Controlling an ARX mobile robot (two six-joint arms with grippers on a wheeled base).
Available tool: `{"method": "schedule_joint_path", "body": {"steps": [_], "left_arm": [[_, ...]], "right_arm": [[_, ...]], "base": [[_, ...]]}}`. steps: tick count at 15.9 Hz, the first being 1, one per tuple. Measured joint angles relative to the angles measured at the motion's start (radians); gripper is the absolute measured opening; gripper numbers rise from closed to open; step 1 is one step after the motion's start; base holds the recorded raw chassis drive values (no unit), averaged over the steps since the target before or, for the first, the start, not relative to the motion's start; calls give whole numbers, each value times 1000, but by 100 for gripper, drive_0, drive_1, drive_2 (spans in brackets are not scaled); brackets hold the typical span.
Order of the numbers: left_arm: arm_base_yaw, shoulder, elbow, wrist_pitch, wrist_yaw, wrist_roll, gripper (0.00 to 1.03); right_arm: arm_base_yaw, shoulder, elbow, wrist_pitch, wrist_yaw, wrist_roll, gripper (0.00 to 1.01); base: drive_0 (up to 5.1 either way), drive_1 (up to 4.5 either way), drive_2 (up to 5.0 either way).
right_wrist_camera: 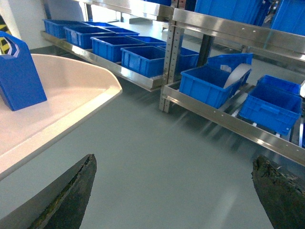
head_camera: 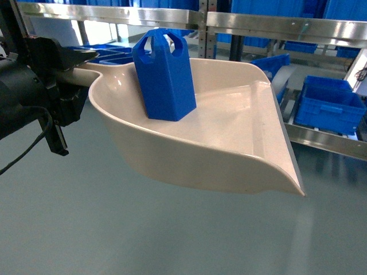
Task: Place part in tray to right shelf
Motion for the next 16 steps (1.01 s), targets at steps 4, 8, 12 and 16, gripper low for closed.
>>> {"method": "schedule_joint_path", "body": {"steps": [4, 8, 12, 16], "left_arm": [[0, 0, 0, 0, -4, 0, 14], [-2, 0, 0, 0, 0, 0, 14], [0, 0, 0, 0, -2, 0, 14], [0, 0, 0, 0, 0, 0, 14]], "right_arm": [[0, 0, 0, 0, 0, 0, 98], [0, 0, 0, 0, 0, 0, 98], [0, 0, 0, 0, 0, 0, 98], [0, 0, 0, 0, 0, 0, 98]], "base": [[-174, -174, -174], [-158, -158, -158], [-167, -167, -167], [-156, -156, -156]]}}
